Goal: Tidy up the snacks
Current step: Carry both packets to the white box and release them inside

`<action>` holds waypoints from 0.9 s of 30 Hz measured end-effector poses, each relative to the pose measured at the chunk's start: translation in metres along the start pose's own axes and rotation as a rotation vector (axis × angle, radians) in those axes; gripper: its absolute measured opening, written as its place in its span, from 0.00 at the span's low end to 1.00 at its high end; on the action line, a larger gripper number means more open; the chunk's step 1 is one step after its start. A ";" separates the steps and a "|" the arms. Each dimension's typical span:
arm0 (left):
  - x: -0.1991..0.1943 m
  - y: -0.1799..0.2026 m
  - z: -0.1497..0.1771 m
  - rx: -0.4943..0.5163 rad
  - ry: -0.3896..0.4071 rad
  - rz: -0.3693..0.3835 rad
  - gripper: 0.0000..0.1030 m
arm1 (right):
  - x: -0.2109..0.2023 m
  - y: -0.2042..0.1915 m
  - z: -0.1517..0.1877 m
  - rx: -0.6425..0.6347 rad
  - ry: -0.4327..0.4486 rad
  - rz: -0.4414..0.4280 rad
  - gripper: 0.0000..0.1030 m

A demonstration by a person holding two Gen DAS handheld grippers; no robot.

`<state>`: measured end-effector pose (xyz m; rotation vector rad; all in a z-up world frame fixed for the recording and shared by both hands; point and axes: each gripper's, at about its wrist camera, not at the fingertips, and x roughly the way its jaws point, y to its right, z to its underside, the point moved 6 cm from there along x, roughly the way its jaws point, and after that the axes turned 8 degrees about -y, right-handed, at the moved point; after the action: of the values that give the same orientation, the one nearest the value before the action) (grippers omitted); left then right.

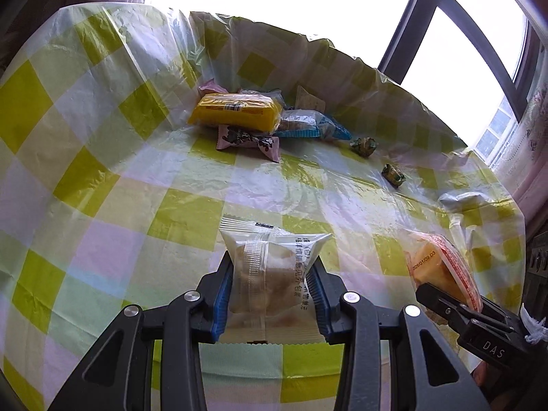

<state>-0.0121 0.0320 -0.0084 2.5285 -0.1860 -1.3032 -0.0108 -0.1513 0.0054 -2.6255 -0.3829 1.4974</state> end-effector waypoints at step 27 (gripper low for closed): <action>-0.038 0.101 0.067 0.255 -0.017 0.061 0.41 | -0.098 0.038 0.073 0.098 0.124 0.008 0.48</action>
<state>-0.0868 -0.0675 0.0163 2.6957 -0.4557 -1.3543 -0.1144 -0.2165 0.0419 -2.6283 -0.2812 1.3119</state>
